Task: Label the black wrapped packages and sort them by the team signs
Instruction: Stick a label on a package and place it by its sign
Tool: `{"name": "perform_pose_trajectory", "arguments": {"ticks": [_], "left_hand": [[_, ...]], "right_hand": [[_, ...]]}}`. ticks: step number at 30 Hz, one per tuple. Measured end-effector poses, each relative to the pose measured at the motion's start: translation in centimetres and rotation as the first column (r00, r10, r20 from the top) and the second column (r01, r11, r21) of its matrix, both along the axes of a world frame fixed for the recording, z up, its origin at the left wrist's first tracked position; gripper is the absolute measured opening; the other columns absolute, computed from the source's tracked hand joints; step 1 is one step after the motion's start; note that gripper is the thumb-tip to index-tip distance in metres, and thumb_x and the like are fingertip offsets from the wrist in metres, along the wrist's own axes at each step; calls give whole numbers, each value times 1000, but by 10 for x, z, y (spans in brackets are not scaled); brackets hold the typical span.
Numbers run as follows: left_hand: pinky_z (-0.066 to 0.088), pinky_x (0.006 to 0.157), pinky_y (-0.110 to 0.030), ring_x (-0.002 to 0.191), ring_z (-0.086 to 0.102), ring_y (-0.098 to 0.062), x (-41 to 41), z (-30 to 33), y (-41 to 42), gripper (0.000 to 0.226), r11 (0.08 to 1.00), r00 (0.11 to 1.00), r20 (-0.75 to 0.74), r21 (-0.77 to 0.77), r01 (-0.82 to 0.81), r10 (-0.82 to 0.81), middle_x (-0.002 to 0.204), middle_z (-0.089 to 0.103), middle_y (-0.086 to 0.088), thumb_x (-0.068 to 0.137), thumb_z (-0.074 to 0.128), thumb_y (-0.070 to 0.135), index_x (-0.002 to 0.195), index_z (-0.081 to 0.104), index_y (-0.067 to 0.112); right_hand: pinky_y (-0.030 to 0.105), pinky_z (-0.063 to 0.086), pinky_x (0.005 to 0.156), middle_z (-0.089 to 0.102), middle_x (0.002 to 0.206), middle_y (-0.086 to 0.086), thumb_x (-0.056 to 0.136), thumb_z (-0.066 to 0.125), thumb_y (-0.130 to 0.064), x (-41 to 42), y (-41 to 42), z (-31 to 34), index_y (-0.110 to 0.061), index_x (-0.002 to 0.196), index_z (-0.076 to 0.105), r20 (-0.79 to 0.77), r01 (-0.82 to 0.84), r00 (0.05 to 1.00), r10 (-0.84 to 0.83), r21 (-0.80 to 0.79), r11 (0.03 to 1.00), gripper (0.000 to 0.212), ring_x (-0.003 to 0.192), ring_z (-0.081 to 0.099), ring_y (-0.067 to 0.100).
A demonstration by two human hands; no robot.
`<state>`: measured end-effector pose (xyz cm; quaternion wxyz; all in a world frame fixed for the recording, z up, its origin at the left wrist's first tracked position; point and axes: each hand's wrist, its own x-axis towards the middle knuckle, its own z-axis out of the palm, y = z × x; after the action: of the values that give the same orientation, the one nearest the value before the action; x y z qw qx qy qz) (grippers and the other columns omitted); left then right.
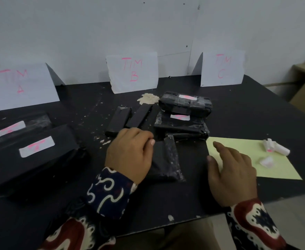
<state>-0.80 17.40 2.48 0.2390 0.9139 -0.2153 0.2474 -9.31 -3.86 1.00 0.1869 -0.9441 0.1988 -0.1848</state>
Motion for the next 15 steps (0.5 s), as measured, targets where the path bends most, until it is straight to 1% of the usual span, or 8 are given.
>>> {"name": "perform_pose_trajectory", "arguments": {"ticks": [2, 4, 6, 10, 12, 14, 15], "left_hand": [[47, 73, -27, 88, 56, -14, -7, 1, -21, 14, 993, 993, 3, -16, 116, -116, 91, 64, 7, 90, 57, 26, 97, 69, 20], [49, 74, -30, 90, 56, -15, -12, 0, -43, 16, 977, 978, -12, -30, 209, -210, 92, 64, 6, 90, 56, 25, 98, 69, 19], [51, 75, -34, 92, 56, -16, -15, -3, -64, 18, 958, 957, -32, -32, 287, -288, 94, 64, 5, 90, 55, 24, 100, 69, 18], [52, 76, -39, 93, 57, -21, -16, -9, -101, 21, 923, 921, -67, -2, 385, -385, 97, 65, 3, 88, 53, 25, 100, 69, 17], [53, 76, -40, 94, 57, -23, -17, -11, -118, 20, 908, 906, -88, 19, 418, -415, 98, 66, 1, 87, 55, 23, 100, 69, 17], [53, 77, -41, 95, 58, -25, -17, -15, -133, 19, 895, 892, -109, 39, 445, -439, 99, 67, 0, 86, 57, 19, 101, 69, 16], [53, 77, -41, 97, 58, -25, -17, -16, -139, 19, 891, 887, -125, 49, 452, -444, 101, 67, 0, 86, 58, 17, 102, 69, 16]], "right_hand": [[49, 39, 96, 58, 133, 4, 94, 51, -35, -4, -12, 3, -24, 138, 51, -126, 80, 989, -84, -38, 996, 45, 121, 48, 32], [47, 35, 101, 53, 137, -2, 96, 45, -40, -8, -20, 3, -30, 136, 50, -240, 88, 965, -111, -104, 991, 42, 126, 43, 26], [46, 35, 101, 54, 135, -6, 94, 46, -43, -14, -22, 0, -34, 129, 56, -261, 59, 961, -89, -121, 991, 38, 125, 44, 24], [46, 39, 93, 62, 126, -6, 90, 54, -42, -23, -19, -9, -32, 119, 64, -184, 15, 982, -34, -103, 995, 32, 116, 51, 24], [45, 43, 87, 66, 119, -4, 89, 57, -37, -26, -22, -16, -29, 114, 67, -105, -41, 994, 31, -100, 994, 28, 109, 56, 25], [42, 45, 86, 67, 115, 0, 88, 60, -28, -31, -27, -22, -23, 112, 68, -9, -94, 996, 94, -56, 994, 26, 105, 58, 26], [36, 45, 88, 66, 114, 1, 88, 61, -24, -33, -31, -23, -20, 113, 69, 48, -105, 993, 106, -25, 994, 26, 106, 58, 25]]}}
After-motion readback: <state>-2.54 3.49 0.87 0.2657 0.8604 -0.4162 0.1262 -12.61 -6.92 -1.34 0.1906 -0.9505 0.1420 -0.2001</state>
